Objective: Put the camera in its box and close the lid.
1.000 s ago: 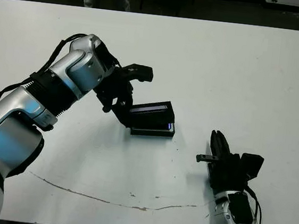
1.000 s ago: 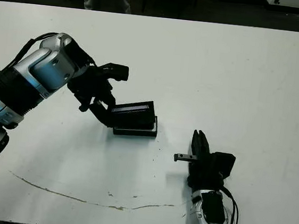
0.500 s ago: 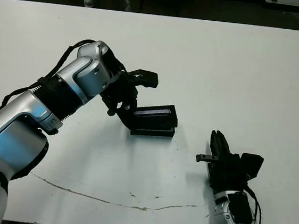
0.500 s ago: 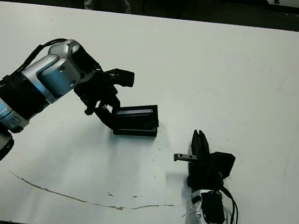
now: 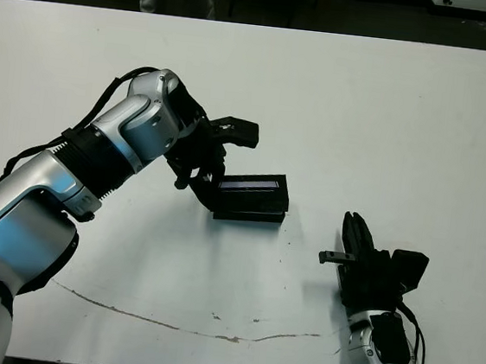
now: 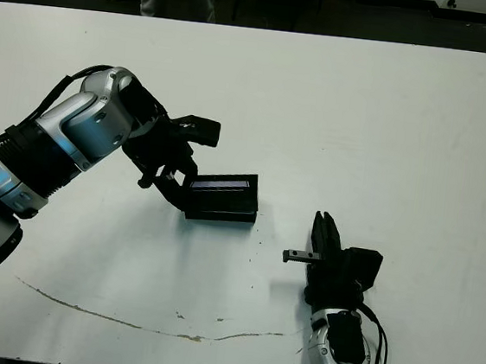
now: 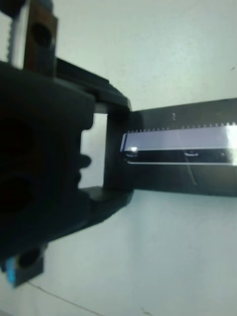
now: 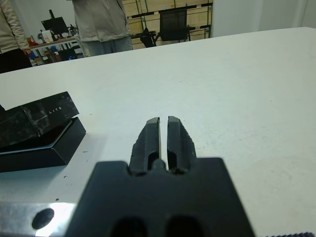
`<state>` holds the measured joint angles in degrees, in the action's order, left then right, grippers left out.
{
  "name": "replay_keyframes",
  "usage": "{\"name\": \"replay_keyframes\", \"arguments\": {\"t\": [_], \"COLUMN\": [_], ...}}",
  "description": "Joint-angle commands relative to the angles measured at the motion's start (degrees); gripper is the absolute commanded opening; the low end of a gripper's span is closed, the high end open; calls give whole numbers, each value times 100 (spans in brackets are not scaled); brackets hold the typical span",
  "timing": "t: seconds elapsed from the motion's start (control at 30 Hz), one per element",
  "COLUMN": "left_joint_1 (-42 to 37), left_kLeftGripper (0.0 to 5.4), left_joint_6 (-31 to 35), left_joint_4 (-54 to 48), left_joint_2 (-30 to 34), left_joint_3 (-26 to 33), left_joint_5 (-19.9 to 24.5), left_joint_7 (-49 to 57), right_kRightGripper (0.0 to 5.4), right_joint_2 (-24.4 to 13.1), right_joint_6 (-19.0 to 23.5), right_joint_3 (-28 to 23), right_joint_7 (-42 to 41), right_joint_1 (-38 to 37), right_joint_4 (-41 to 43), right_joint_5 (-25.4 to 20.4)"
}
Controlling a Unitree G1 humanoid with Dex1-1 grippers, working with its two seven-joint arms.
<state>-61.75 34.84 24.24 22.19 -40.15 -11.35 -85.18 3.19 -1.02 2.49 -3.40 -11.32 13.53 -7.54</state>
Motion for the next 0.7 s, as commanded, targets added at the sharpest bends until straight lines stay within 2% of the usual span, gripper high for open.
{"name": "replay_keyframes", "arguments": {"t": [0.03,0.3,0.47,0.53,0.7], "left_joint_1": [266,352,368,403,411], "left_kLeftGripper": [225,225,225,225,225], "left_joint_6": [195,480,1088,985,1220], "left_joint_4": [13,-197,-295,-397,-545], "left_joint_2": [-120,-169,-241,-209,-204], "left_joint_3": [-141,-240,-276,-310,-383], "left_joint_5": [-2,-56,-30,-49,-47], "left_joint_7": [-17,129,282,341,431], "right_kRightGripper": [0,0,0,0,0], "right_joint_2": [15,11,23,30,-3], "right_joint_6": [183,92,189,187,190], "right_joint_3": [-24,-21,-13,-12,2], "right_joint_7": [-6,-26,70,69,118], "right_joint_1": [-119,-112,-117,-119,-101], "right_joint_4": [-178,-219,-159,-147,-151], "right_joint_5": [-82,-82,-7,-24,66]}}
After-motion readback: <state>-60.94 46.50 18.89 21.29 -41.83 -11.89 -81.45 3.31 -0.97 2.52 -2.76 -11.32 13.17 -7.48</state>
